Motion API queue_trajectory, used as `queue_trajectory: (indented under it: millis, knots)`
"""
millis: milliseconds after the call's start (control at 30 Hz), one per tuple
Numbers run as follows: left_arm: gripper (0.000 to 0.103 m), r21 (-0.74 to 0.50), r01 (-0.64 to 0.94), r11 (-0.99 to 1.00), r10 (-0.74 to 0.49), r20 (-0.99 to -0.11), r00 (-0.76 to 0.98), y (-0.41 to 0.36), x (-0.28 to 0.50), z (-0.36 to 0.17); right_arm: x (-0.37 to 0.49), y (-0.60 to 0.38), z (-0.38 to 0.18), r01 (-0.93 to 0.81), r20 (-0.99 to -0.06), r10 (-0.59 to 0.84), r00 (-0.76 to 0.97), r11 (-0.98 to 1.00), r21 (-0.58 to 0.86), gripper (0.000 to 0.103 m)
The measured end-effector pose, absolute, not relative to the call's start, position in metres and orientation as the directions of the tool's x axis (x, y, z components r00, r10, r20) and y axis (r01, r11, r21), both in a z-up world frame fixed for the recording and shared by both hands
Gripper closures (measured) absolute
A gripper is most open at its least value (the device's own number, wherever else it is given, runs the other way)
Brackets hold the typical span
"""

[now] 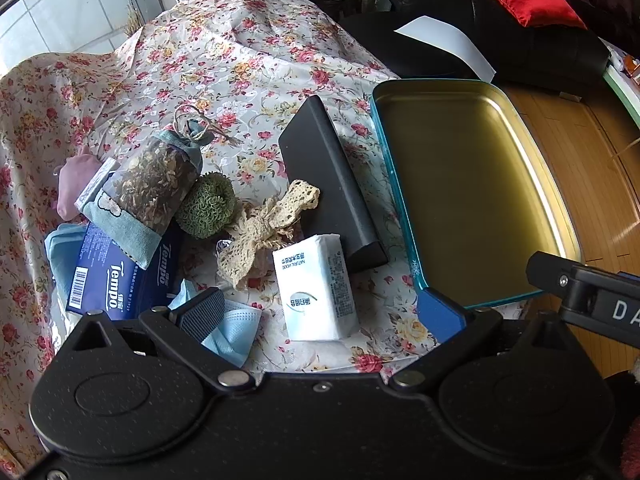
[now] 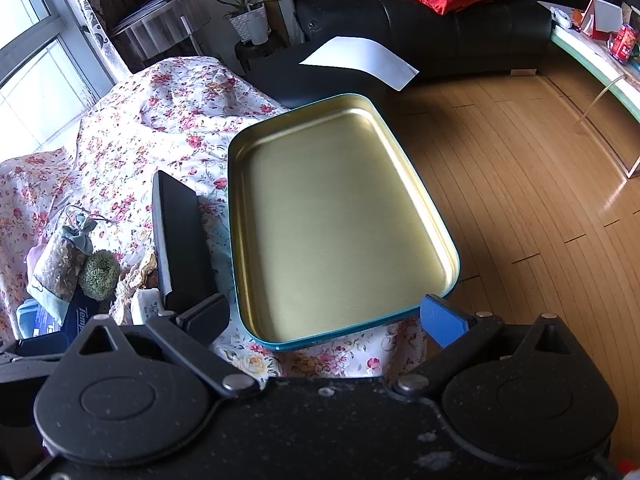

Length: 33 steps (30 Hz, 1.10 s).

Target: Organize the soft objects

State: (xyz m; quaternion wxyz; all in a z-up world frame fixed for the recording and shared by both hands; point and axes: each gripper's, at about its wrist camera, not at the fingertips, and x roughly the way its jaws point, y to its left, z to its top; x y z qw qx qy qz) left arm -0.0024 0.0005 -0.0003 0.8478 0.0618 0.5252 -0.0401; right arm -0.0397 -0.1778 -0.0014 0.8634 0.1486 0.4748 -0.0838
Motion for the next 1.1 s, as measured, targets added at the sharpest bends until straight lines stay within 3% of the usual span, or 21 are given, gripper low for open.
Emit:
queue_trajectory:
  millis: [1100]
  knots:
    - [0.004,0.06,0.129,0.99,-0.003,-0.899,0.438,0.0036,-0.0041,-0.0028,-0.0384,-0.177,-0.0055,0.295,-0.856,0.011,0.516,0.936,0.19,0.001]
